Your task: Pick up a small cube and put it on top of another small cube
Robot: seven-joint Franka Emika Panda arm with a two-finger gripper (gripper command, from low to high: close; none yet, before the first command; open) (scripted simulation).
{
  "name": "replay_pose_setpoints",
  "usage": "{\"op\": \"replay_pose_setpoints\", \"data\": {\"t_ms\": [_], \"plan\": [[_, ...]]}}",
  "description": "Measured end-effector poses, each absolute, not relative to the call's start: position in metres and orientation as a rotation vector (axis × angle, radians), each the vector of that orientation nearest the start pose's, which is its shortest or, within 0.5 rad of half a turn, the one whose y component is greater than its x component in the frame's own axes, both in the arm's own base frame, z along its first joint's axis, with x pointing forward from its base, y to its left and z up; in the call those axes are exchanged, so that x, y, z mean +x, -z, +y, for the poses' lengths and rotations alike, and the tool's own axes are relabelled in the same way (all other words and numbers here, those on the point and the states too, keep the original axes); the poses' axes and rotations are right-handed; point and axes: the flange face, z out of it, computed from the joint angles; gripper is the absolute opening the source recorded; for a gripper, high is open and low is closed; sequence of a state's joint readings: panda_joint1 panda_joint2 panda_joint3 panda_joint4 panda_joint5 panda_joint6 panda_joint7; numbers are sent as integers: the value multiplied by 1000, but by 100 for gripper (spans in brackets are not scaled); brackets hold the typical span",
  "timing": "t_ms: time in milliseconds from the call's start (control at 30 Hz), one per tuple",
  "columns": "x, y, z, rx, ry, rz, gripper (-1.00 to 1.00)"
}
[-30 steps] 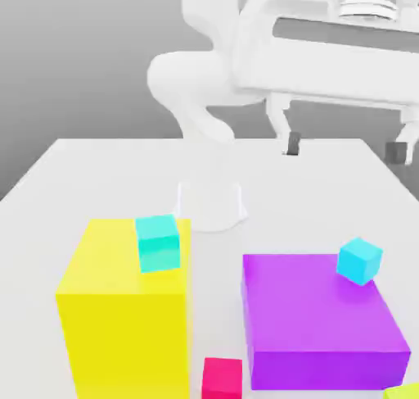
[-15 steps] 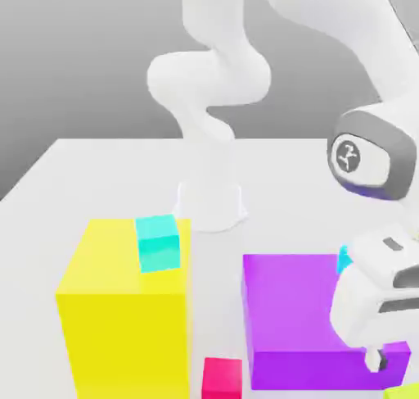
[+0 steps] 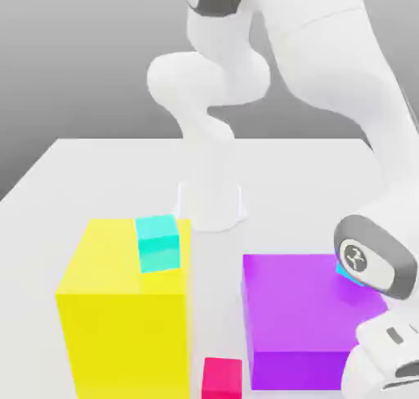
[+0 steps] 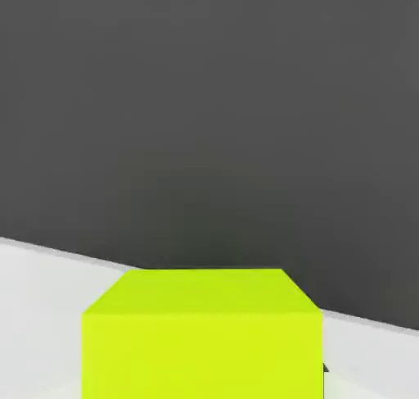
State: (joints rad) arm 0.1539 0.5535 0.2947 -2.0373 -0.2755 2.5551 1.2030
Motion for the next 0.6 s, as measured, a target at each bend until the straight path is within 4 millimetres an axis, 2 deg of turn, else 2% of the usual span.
{"op": "replay_pose_setpoints", "data": {"t_ms": [67,233,533,600], "plan": [[524,-200,264,-3047,3,802,-100],[481,-238,272,-3147,16,506,-100],[391,-295,274,-3202,16,-58,-100],[371,-305,270,-3189,12,-170,-100]]}}
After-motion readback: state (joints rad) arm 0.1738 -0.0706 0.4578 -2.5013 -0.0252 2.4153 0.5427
